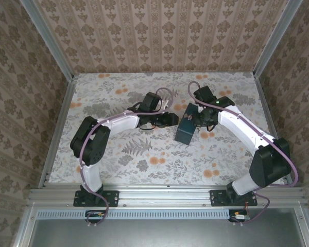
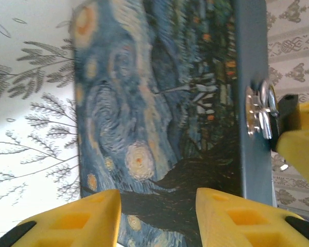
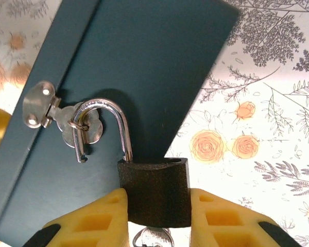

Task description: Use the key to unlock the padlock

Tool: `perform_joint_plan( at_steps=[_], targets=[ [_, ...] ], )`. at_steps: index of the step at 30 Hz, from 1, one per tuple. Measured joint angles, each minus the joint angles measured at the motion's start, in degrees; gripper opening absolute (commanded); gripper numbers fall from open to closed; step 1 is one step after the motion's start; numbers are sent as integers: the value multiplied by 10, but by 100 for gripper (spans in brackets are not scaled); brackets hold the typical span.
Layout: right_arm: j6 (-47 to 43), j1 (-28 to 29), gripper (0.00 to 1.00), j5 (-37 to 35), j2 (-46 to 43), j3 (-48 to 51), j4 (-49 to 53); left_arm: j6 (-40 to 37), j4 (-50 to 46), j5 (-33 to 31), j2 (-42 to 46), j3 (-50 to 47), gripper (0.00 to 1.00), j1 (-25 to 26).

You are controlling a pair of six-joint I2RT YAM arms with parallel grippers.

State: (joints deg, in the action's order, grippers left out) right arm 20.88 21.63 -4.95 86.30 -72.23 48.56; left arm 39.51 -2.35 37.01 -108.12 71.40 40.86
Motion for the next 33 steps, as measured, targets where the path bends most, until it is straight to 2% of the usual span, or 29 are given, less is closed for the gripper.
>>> perform_joint_plan(
  at_steps=[6,12,22,27,33],
  targets=[
    [45,-1,7,-9,-14,10,-60,10,13,6,0,-6,44,7],
    [58,-3,30,-8,-13,20,-97,13,16,8,0,-9,44,7],
    [38,-21,27,-1,-9,26,-97,13,16,8,0,-9,44,6],
    [32,-26,38,15,0,26,-113,13,16,8,0,-9,44,6],
    [31,-37,46,42,16,26,-134,13,16,7,1,-10,44,2]
  ],
)
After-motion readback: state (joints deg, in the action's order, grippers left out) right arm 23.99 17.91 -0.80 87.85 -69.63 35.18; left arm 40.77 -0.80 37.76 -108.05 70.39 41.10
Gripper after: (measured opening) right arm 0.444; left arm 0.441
